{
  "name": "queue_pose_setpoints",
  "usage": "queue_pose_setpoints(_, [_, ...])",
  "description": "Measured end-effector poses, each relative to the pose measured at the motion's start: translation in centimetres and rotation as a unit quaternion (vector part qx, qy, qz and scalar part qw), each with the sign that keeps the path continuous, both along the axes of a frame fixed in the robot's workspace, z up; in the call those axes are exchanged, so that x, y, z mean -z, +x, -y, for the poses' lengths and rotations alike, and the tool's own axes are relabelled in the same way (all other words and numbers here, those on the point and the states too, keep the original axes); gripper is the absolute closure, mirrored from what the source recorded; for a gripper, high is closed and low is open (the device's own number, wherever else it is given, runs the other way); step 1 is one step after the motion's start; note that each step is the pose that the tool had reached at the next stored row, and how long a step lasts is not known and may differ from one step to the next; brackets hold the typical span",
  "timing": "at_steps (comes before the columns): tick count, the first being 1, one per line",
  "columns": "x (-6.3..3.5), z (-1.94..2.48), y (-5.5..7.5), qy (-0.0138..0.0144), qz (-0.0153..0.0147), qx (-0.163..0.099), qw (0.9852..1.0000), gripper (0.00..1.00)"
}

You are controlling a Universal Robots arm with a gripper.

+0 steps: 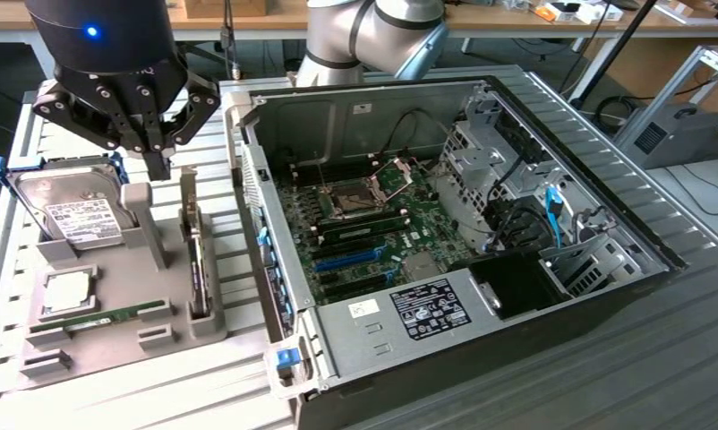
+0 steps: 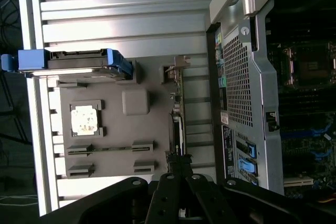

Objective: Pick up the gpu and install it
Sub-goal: 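Pick up the gpu and move the gpu toward the slot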

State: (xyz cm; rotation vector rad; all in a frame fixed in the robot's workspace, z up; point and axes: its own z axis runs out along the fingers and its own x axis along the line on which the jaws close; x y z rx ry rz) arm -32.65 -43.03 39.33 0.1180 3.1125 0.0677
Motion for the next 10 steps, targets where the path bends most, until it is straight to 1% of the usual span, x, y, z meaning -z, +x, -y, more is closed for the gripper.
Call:
queue_pose_setpoints(5, [0.0, 0.0, 0.0, 0.0, 0.0, 0.0, 1.0, 0.89])
queue_pose_setpoints(6, [0.0, 0.0, 0.0, 0.0, 0.0, 0.0, 1.0, 0.83])
queue_pose_setpoints(7, [0.0, 0.0, 0.0, 0.0, 0.0, 0.0, 1.0, 0.71])
queue_pose_setpoints(9, [0.0, 0.0, 0.0, 0.0, 0.0, 0.0, 1.0, 0.71])
queue_pose_setpoints(10, [0.0, 0.0, 0.0, 0.0, 0.0, 0.0, 1.0, 0.64])
